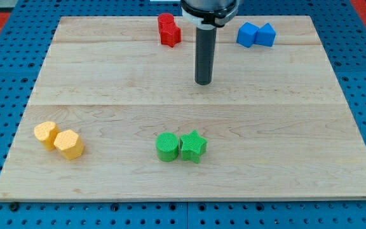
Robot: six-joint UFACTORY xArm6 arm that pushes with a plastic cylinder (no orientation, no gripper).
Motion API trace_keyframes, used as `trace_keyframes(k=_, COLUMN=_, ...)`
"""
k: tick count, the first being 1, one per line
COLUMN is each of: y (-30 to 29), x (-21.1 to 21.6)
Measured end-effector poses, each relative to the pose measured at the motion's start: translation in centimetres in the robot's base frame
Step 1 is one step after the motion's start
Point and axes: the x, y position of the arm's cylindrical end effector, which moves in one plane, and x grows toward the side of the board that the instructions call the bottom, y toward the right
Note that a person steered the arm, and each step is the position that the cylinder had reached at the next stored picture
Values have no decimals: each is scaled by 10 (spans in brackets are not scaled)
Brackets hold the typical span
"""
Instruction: Move your arm to the right of the blue blocks
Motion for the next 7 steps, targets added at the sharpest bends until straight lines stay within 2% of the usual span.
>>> trace_keyframes(k=4, y=34, x=0)
trace_keyframes(k=5, y=55, x=3)
trace_keyframes(k=6, y=108, x=-10)
trace_keyframes(k=7, y=126, x=-20)
